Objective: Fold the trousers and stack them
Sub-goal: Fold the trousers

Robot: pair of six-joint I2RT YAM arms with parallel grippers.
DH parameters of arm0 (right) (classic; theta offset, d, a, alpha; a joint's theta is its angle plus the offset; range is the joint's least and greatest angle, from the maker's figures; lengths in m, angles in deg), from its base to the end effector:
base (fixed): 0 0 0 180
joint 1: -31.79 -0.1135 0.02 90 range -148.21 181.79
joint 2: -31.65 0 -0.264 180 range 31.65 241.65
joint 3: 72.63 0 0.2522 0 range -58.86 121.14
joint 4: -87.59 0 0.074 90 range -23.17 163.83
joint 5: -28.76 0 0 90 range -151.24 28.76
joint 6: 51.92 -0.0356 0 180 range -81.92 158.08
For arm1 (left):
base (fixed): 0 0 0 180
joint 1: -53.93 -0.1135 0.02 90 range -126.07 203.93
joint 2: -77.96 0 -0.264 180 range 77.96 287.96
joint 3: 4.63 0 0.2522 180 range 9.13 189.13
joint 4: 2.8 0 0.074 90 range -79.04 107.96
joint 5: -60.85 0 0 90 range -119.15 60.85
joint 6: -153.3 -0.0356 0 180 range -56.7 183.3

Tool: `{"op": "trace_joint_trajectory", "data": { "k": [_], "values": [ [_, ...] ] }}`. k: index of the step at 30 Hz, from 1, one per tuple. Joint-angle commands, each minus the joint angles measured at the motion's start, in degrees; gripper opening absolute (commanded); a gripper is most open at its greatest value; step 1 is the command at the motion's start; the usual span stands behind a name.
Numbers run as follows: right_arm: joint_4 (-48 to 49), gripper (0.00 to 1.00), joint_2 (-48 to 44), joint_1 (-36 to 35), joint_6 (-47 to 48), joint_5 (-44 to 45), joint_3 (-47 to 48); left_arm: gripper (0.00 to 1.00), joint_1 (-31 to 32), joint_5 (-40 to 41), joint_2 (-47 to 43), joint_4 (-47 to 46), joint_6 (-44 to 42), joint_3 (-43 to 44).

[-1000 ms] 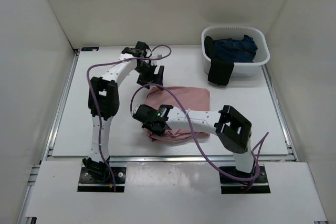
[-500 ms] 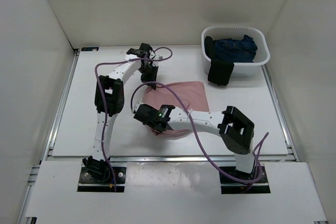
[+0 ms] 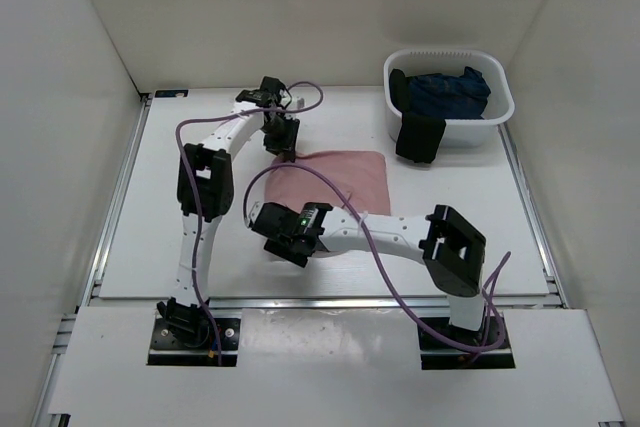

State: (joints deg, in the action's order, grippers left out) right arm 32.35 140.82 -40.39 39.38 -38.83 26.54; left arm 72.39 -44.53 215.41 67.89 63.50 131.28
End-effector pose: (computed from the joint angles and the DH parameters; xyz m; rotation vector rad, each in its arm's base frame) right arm 0.1353 0.3765 0.2220 -1.4462 2.1240 -0.0876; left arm 0.4710 -0.1672 0.1821 0.5108 2.7999 -0.4512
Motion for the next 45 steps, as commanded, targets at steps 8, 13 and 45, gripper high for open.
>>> {"op": "trace_joint_trajectory", "data": {
  "k": [8,13,45],
  "values": [
    [7.09,0.75,-21.69,8.26,-16.13,0.96,-9.88,1.0,-0.44,4.12,-18.17,-3.14,-0.21,-0.24],
    [12.28,0.37,-28.65,20.64,-29.49,-0.61,-23.85,1.0,0.26,6.94,-28.52,-3.66,-0.21,-6.8],
    [16.8,0.77,-38.21,34.13,-35.25,-8.97,-34.36,0.67,9.32,15.82,-52.53,-11.14,-0.21,-51.84]
  ]
}}
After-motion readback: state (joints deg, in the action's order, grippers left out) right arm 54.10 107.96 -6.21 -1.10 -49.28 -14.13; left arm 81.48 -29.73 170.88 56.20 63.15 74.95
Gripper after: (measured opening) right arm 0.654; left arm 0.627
